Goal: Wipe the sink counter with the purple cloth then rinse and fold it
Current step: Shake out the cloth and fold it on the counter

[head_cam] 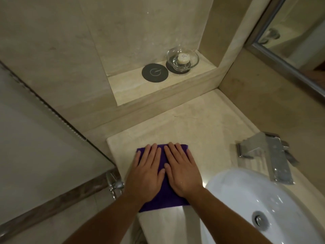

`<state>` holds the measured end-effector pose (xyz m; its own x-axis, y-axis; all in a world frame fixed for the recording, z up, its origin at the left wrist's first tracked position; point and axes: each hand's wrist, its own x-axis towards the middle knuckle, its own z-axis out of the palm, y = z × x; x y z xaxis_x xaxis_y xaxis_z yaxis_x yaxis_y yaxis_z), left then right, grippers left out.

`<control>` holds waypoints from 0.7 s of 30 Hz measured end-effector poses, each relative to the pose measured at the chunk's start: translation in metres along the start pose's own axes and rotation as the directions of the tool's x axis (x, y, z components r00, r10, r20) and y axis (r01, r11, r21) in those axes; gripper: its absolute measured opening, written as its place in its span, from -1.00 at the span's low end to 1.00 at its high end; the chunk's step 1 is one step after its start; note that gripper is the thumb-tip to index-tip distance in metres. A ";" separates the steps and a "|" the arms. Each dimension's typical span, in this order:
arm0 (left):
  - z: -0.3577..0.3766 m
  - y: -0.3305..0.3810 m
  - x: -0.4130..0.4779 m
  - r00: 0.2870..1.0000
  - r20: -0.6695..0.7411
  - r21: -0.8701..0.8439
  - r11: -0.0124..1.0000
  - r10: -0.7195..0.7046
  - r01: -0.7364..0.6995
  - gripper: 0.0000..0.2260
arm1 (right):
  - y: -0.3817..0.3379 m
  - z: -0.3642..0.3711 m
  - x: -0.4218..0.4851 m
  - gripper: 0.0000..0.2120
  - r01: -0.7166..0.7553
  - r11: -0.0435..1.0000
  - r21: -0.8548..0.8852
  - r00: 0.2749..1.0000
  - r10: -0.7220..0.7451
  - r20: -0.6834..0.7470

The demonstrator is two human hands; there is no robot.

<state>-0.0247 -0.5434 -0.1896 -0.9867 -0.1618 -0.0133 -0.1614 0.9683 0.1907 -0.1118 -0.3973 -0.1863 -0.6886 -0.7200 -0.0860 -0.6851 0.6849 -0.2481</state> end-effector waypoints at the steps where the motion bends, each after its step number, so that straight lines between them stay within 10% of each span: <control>1: 0.000 -0.001 0.001 1.000 -0.003 0.007 1.000 0.007 -0.007 -0.43 | -0.001 -0.002 0.001 -0.45 -0.008 1.000 -0.005 1.000 0.008 0.005; 9: -0.019 0.011 -0.043 0.871 -0.008 -0.111 0.866 -0.491 0.487 -0.27 | -0.022 -0.059 0.026 -0.45 -0.154 0.974 -0.164 0.956 0.189 0.224; 16: -0.037 0.012 -0.053 0.835 0.150 -0.246 0.798 -0.529 0.550 -0.55 | -0.019 -0.085 0.017 -0.36 -0.425 0.864 -0.271 0.731 0.504 0.461; 19: -0.039 0.007 -0.039 0.789 0.286 -0.290 0.736 -0.543 0.612 -0.61 | -0.021 -0.090 0.021 -0.13 -0.095 0.963 -0.252 0.911 0.186 0.367; 21: -0.035 -0.002 -0.031 0.768 0.385 -0.371 0.676 -0.512 0.637 -0.66 | -0.027 -0.088 0.030 -0.10 0.179 0.972 -0.154 0.910 -0.104 0.402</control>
<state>0.0064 -0.5467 -0.1548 -0.6818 -0.5469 -0.4859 -0.7309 0.4805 0.4847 -0.1347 -0.4277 -0.0968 -0.4599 -0.7711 -0.4404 -0.8255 0.5540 -0.1081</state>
